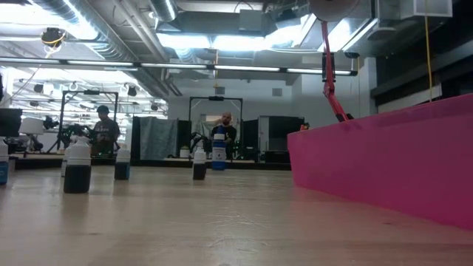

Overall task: Pick & Place food coloring
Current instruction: Put the small orange food coloring bottle into the red bin

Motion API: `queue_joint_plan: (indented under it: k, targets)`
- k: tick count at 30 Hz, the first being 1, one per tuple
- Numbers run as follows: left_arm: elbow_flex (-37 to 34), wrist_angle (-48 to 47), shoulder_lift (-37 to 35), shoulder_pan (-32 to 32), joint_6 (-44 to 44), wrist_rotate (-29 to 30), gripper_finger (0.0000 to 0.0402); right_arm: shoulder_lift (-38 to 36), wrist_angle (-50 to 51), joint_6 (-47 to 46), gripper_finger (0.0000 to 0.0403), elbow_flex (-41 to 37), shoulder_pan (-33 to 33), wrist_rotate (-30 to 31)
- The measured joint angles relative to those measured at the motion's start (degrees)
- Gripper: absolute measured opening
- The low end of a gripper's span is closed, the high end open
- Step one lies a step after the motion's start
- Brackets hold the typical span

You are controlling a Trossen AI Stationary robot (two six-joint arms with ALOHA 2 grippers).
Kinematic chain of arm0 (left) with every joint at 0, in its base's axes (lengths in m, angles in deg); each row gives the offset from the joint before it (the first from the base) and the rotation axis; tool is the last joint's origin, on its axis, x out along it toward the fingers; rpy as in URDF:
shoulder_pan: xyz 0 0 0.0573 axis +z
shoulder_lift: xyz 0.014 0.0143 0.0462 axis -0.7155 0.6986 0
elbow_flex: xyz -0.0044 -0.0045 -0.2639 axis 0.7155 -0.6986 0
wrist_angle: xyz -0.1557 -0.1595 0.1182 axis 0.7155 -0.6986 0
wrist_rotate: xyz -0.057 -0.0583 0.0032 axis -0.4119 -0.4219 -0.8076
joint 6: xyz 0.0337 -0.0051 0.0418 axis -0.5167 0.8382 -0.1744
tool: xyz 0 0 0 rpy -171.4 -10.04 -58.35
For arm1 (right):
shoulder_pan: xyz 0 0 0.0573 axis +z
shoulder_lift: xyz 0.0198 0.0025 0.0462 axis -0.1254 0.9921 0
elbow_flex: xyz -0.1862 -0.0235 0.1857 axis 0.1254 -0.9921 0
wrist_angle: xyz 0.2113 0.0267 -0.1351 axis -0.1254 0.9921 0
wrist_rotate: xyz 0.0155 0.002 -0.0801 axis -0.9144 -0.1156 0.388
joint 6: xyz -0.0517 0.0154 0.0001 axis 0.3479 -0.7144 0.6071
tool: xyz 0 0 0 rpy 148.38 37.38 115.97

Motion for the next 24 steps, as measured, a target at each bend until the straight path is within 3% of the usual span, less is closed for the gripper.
queue_joint_plan:
  k: [15,20,24]
  targets:
    - [-0.02,-2.12,-0.33,1.52,5.64,0.36,0.0142,-0.22,4.04,-1.94,0.0063,0.00,0.05,0.02]
    - [-0.02,-2.96,-1.65,3.63,6.58,0.38,0.0194,-0.20,7.24,-4.85,0.0062,0.00,1.00,4.84]
    - [-0.02,-5.09,-3.05,5.91,7.16,4.77,0.0228,-0.35,10.49,-9.68,0.0062,0.00,2.40,8.48]
